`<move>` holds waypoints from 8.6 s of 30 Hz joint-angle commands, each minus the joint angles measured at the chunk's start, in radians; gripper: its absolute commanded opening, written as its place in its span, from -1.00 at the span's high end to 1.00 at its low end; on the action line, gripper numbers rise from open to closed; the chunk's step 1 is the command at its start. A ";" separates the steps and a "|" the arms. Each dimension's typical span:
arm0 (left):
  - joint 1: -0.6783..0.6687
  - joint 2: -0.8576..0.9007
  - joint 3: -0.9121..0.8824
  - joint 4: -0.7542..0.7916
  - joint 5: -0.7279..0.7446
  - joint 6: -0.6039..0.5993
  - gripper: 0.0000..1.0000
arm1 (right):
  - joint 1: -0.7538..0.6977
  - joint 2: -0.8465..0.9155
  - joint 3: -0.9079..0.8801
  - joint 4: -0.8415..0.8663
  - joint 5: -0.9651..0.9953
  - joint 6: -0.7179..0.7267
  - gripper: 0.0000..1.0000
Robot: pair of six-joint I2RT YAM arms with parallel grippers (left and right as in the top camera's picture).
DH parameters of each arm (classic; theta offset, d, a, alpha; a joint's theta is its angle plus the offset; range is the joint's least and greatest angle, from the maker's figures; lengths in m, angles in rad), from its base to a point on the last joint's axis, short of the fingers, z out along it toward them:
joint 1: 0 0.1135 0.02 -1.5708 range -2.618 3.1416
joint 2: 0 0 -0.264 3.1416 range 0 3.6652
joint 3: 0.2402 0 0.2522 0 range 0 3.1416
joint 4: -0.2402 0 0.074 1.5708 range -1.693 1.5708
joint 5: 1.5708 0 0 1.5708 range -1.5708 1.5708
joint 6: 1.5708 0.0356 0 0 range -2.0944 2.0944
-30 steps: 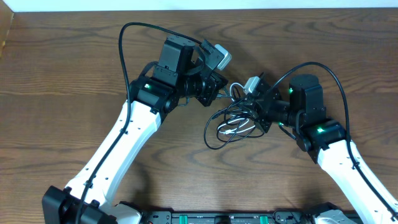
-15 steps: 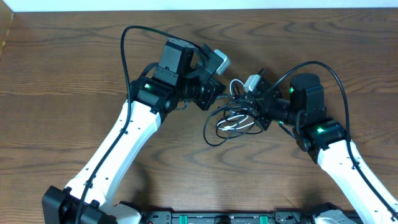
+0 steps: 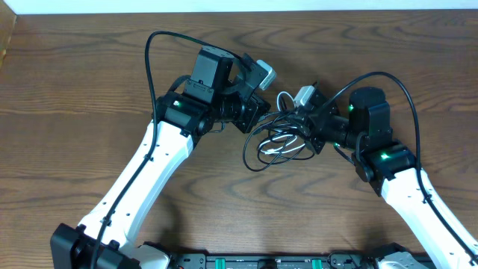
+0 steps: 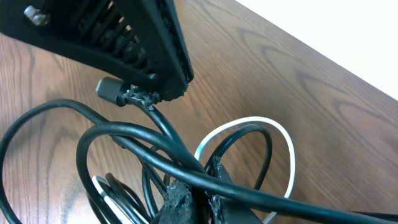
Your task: Untangle cables
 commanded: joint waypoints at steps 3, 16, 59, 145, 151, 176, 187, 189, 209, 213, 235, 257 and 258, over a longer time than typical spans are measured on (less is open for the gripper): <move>-0.024 0.000 0.000 -0.001 0.016 -0.006 0.84 | 0.003 -0.012 0.007 0.012 0.004 0.092 0.98; -0.103 0.016 0.000 0.039 -0.015 -0.005 0.84 | 0.003 -0.012 0.007 0.027 -0.005 0.220 0.98; -0.152 0.066 0.000 0.083 -0.212 -0.144 0.85 | -0.005 -0.012 0.007 0.069 0.252 0.505 0.98; -0.063 0.066 0.000 0.116 0.058 -0.105 0.84 | -0.056 -0.012 0.007 -0.033 0.187 0.418 0.98; -0.063 0.066 0.000 0.118 0.058 -0.106 0.85 | -0.056 -0.012 0.007 -0.011 0.150 0.418 0.98; -0.148 0.066 0.000 0.145 0.066 -0.106 0.84 | -0.055 -0.012 0.007 0.011 0.143 0.418 0.98; -0.161 0.066 0.000 0.145 0.066 -0.126 0.84 | -0.055 -0.012 0.007 0.037 0.146 0.418 0.98; -0.161 0.066 0.000 0.149 0.067 -0.140 0.84 | -0.055 -0.012 0.007 0.039 0.146 0.418 0.97; -0.161 0.066 0.000 0.201 0.096 -0.196 0.85 | -0.055 -0.012 0.007 0.043 0.145 0.419 -0.66; -0.161 0.066 0.000 0.201 0.095 -0.196 0.85 | -0.055 -0.012 0.007 0.045 0.139 0.438 -0.85; -0.161 0.066 0.000 0.200 0.084 -0.188 0.85 | -0.055 -0.012 0.007 0.133 -0.381 0.407 -0.98; -0.158 0.091 -0.001 0.055 -0.467 -0.178 0.84 | -0.055 -0.012 0.007 0.060 -0.340 0.355 -0.99; -0.158 0.105 -0.001 0.057 -0.466 -0.178 0.84 | -0.055 -0.012 0.007 0.051 -0.340 0.344 -0.99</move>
